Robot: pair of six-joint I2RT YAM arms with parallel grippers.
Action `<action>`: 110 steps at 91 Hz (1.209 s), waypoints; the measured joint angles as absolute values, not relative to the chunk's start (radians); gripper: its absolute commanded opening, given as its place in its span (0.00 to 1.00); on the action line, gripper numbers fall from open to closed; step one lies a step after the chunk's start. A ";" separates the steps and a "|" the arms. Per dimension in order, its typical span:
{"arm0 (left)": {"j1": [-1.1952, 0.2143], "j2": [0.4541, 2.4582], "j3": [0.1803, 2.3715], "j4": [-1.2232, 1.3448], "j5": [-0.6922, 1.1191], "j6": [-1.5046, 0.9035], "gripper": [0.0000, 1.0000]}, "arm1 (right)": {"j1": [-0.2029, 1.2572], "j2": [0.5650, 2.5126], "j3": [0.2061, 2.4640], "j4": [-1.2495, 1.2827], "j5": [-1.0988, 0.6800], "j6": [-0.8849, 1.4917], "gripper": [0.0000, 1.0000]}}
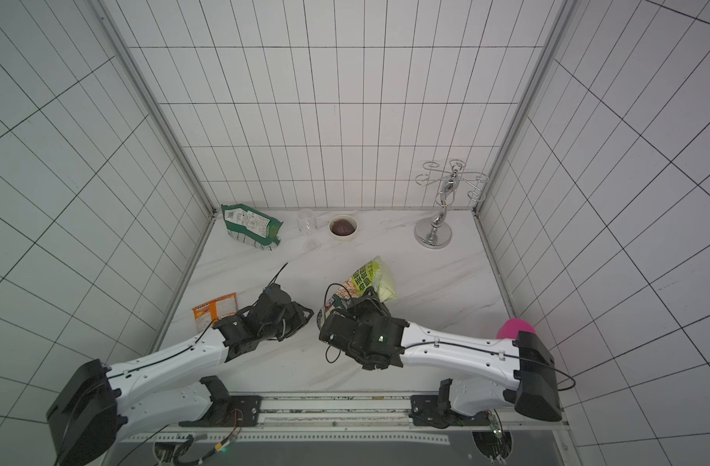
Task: Pour the oats into the breakfast bowl
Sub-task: Pour the oats into the bowl.
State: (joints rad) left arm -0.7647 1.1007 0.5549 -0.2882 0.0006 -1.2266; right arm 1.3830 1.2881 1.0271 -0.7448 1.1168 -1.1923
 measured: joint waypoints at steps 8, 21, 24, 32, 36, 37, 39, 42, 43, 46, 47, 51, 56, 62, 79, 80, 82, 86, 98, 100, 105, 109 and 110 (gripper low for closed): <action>-0.765 1.101 0.555 -0.288 0.001 -1.227 0.33 | 1.374 1.288 1.027 -0.749 1.113 -1.184 0.00; -0.765 1.101 0.555 -0.288 0.001 -1.227 0.33 | 1.366 1.288 1.024 -0.756 1.106 -1.151 0.00; -0.765 1.101 0.555 -0.288 0.001 -1.227 0.33 | 1.362 1.288 1.024 -0.759 1.103 -1.142 0.00; -0.765 1.101 0.555 -0.289 0.001 -1.227 0.33 | 1.354 1.283 1.024 -0.774 1.095 -1.105 0.00; -0.765 1.101 0.555 -0.289 0.001 -1.227 0.33 | 1.349 1.277 1.024 -0.788 1.086 -1.078 0.00; -0.765 1.101 0.555 -0.289 0.001 -1.227 0.33 | 1.348 1.276 1.024 -0.791 1.083 -1.070 0.00; -0.765 1.101 0.555 -0.289 0.000 -1.227 0.33 | 1.347 1.272 1.024 -0.799 1.077 -1.056 0.00; -0.765 1.101 0.555 -0.289 0.000 -1.227 0.33 | 1.343 1.266 1.024 -0.812 1.068 -1.032 0.00; -0.765 1.101 0.555 -0.289 0.000 -1.227 0.33 | 1.341 1.265 1.024 -0.817 1.065 -1.023 0.00; -0.765 1.101 0.555 -0.291 0.000 -1.227 0.33 | 1.340 1.259 1.024 -0.831 1.056 -0.999 0.00; -0.765 1.101 0.555 -0.292 0.000 -1.227 0.33 | 1.338 1.256 1.024 -0.836 1.052 -0.990 0.00; -0.765 1.101 0.556 -0.295 -0.001 -1.226 0.33 | 1.333 1.250 1.022 -0.850 1.039 -0.962 0.00; -0.765 1.101 0.559 -0.300 -0.002 -1.226 0.33 | 1.325 1.238 1.013 -0.861 1.024 -0.929 0.00; -0.765 1.100 0.564 -0.307 -0.004 -1.226 0.33 | 1.318 1.224 0.999 -0.877 1.004 -0.895 0.00; -0.765 1.091 0.578 -0.323 -0.010 -1.223 0.33 | 1.296 1.186 0.989 -0.910 0.931 -0.811 0.00; -0.765 1.091 0.580 -0.326 -0.011 -1.223 0.33 | 1.295 1.183 0.988 -0.910 0.927 -0.807 0.00; -0.765 1.090 0.583 -0.329 -0.011 -1.222 0.33 | 1.292 1.177 0.986 -0.913 0.919 -0.796 0.00; -0.765 1.089 0.588 -0.334 -0.014 -1.222 0.33 | 1.285 1.166 0.984 -0.916 0.904 -0.779 0.00; -0.764 1.086 0.605 -0.349 -0.021 -1.216 0.33 | 1.261 1.133 0.970 -0.922 0.858 -0.720 0.00; -0.764 1.086 0.609 -0.353 -0.022 -1.214 0.33 | 1.257 1.128 0.966 -0.923 0.851 -0.711 0.00; -0.761 1.084 0.619 -0.366 -0.027 -1.208 0.33 | 1.247 1.119 0.955 -0.925 0.830 -0.684 0.00; -0.758 1.081 0.630 -0.378 -0.034 -1.201 0.34 | 1.240 1.114 0.945 -0.926 0.812 -0.664 0.00; -0.757 1.079 0.633 -0.384 -0.036 -1.197 0.34 | 1.237 1.111 0.942 -0.926 0.806 -0.657 0.00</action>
